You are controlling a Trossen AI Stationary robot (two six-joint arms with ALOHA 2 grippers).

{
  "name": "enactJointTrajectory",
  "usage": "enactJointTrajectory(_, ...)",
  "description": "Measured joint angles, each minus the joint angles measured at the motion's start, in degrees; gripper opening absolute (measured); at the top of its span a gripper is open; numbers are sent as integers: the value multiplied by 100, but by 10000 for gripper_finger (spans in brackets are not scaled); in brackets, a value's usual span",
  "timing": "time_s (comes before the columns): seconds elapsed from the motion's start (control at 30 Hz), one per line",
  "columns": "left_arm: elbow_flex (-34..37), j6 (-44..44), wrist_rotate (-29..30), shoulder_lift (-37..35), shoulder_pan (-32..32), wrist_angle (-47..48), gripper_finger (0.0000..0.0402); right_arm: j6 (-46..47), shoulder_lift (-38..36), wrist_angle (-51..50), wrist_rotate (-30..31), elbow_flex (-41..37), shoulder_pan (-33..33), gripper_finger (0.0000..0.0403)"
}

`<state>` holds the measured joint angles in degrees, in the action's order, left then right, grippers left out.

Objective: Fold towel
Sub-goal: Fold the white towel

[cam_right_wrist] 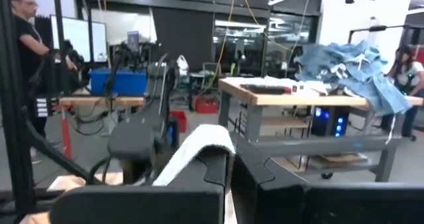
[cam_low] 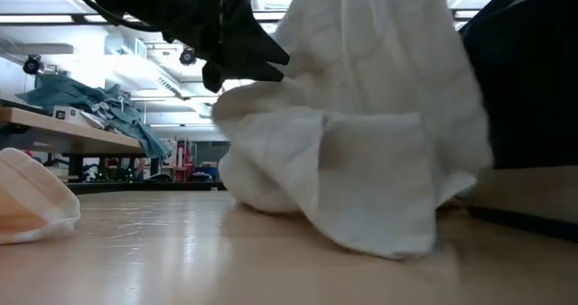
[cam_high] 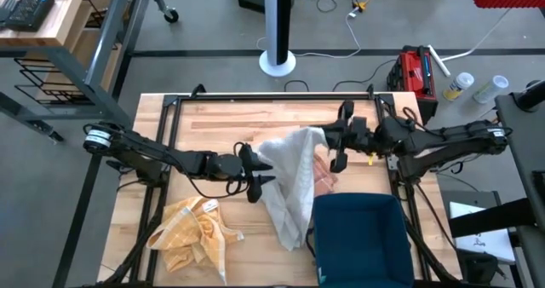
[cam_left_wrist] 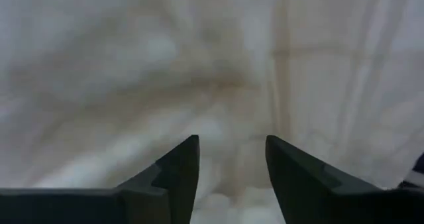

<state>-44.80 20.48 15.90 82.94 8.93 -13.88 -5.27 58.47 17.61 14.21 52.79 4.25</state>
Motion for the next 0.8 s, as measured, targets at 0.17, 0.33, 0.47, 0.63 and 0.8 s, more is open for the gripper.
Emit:
enactJointTrajectory(0.17,19,-436,300,-7,-4,86,139,114,152,-143,-275,716,-187,0)
enactJointTrajectory(0.33,-184,-940,302,-179,-2,105,122,61,538,-846,-504,1850,-300,0)
enactJointTrajectory(0.47,-469,-1549,303,-495,-2,424,109,80,994,-1490,-711,2899,-357,0)
enactJointTrajectory(0.63,-859,-2239,306,-1044,-2,771,95,11,1627,-2101,-681,4237,-502,0)
enactJointTrajectory(0.8,-901,-2445,305,-1394,-2,1239,81,19,2260,-2594,-672,5485,-776,0)
